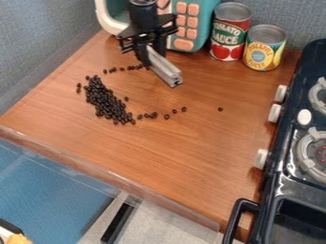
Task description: Sweep into pile
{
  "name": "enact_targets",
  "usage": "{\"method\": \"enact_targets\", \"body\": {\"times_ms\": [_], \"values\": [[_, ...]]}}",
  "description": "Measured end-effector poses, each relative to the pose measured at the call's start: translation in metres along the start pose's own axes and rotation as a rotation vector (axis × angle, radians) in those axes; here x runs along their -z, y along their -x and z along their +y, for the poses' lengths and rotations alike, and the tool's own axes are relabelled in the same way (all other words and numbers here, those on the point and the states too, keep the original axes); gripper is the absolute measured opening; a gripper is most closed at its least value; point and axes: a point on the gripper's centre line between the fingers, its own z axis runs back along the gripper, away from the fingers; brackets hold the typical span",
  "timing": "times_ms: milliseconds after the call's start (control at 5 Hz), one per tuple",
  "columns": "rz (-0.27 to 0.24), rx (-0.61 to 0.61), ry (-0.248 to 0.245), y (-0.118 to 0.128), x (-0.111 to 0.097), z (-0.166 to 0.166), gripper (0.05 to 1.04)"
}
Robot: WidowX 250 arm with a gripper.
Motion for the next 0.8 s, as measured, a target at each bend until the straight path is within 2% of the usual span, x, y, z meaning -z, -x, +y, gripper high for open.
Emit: {"method": "enact_targets", "body": {"times_ms": [400, 800], "values": [[0.018, 0.032, -0.028, 0.010, 0.028, -0.023, 0.382], [-0.012, 0.078, 0.002, 0.026, 0.025, -0.048, 0.382]]}}
